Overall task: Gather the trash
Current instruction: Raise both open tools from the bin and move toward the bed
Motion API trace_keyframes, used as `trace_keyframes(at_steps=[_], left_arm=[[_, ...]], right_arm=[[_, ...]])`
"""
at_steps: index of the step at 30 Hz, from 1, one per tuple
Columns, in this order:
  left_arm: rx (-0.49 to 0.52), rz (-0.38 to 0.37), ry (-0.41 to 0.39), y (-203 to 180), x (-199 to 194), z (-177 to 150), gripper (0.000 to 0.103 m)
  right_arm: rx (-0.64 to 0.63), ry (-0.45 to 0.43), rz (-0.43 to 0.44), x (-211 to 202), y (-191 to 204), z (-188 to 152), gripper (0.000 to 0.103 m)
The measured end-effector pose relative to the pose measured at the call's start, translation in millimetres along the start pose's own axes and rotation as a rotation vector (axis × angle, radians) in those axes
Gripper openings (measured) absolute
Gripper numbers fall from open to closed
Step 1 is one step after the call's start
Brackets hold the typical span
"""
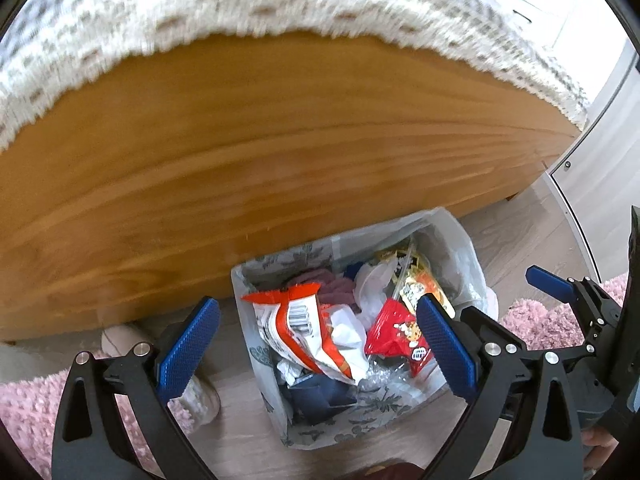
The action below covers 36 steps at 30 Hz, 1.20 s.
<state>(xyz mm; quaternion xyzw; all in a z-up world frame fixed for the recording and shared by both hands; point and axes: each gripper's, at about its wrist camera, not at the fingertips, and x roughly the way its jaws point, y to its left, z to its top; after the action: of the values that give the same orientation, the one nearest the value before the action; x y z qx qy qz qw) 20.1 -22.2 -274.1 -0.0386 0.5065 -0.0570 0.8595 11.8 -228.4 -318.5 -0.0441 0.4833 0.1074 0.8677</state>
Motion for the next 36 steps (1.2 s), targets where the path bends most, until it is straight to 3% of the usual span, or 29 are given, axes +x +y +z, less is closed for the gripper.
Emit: trace_keyframes(at_steps=[12, 20, 36], left_arm=[[0.086, -0.003, -0.209, -15, -59, 8, 0.095], [0.102, -0.041, -0.303, -22, -99, 11, 0.095], [0.050, -0.015, -0.457, 1, -148, 50, 0.095]], right_arm=[[-0.030, -0.150, 0.007, -44, 2, 11, 0.095], [-0.062, -0.287, 0.015, -88, 5, 23, 0.095], [-0.043, -0.495, 0.002, -136, -13, 75, 0.095]])
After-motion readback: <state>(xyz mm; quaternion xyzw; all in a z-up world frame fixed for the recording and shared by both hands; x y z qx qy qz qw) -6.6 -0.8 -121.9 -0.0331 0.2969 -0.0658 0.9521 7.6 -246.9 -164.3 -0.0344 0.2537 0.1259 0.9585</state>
